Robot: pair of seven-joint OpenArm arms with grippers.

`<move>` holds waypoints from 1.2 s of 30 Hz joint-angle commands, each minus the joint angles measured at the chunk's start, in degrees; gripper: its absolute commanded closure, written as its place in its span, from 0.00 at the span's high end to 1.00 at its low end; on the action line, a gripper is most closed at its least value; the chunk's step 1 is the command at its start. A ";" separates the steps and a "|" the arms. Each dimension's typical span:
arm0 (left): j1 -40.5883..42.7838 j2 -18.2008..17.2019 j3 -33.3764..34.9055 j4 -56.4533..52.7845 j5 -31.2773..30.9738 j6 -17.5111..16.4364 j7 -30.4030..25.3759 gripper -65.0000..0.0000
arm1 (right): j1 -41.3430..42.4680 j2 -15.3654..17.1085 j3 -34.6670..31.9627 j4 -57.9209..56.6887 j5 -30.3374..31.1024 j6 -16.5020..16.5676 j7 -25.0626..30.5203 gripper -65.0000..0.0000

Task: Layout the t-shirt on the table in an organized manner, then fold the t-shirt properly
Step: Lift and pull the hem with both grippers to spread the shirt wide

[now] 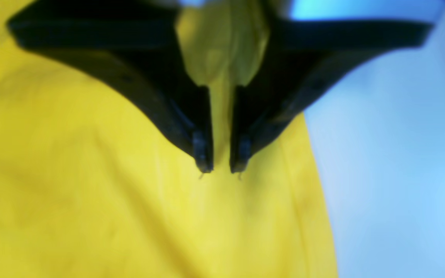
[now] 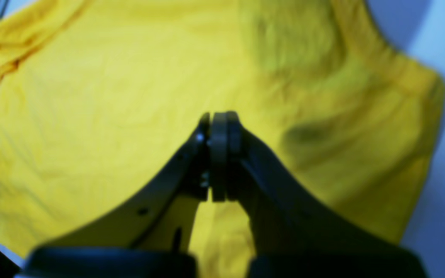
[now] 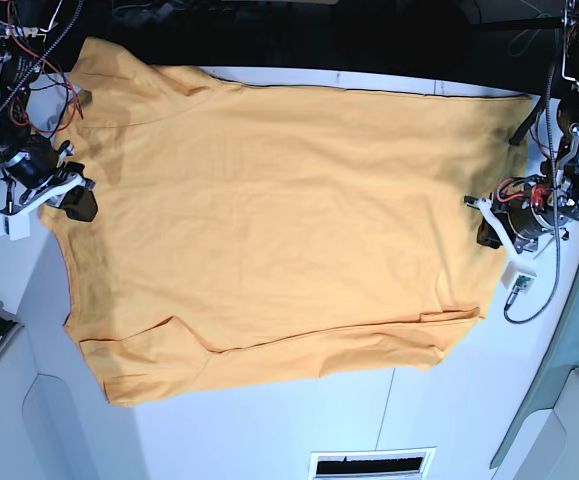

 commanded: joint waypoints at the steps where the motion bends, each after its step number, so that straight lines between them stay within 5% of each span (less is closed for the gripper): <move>1: 0.13 -0.92 -0.48 0.85 -0.17 0.04 -1.36 0.04 | 0.04 0.33 0.15 1.01 0.33 0.42 0.92 0.00; 8: 5.35 0.37 -0.50 0.83 0.46 -0.17 -3.13 0.00 | -1.81 0.20 0.17 0.90 -5.51 0.37 0.83 0.00; 14: 5.57 0.63 -1.68 2.64 0.37 -0.20 -0.24 0.00 | -1.81 2.54 1.11 1.03 -2.08 0.20 0.37 0.00; 18: 6.88 0.63 -8.63 6.27 -2.93 -0.70 2.69 0.06 | -1.86 4.00 5.84 1.18 1.51 1.38 -3.74 0.00; 22: 9.60 0.63 -17.42 6.91 -7.87 -7.58 6.14 0.28 | -5.18 5.66 9.51 1.20 8.74 2.49 -9.44 0.00; 25: 12.13 0.59 -21.42 6.91 -11.63 -12.26 9.70 0.35 | -9.73 7.72 9.49 1.20 12.35 2.86 -11.10 0.00; 29: 16.22 0.59 -23.23 6.91 -13.29 -12.68 10.54 0.37 | -15.78 10.16 9.49 1.20 14.69 3.15 -11.08 0.37; 32: 18.86 0.59 -24.83 6.91 -13.27 -12.68 10.56 0.47 | -19.08 11.78 9.46 1.25 15.45 3.85 -11.13 0.40; 36: 20.85 0.59 -27.39 6.91 -13.22 -12.74 10.75 0.48 | -19.91 12.39 9.42 1.25 17.66 3.89 -15.45 0.40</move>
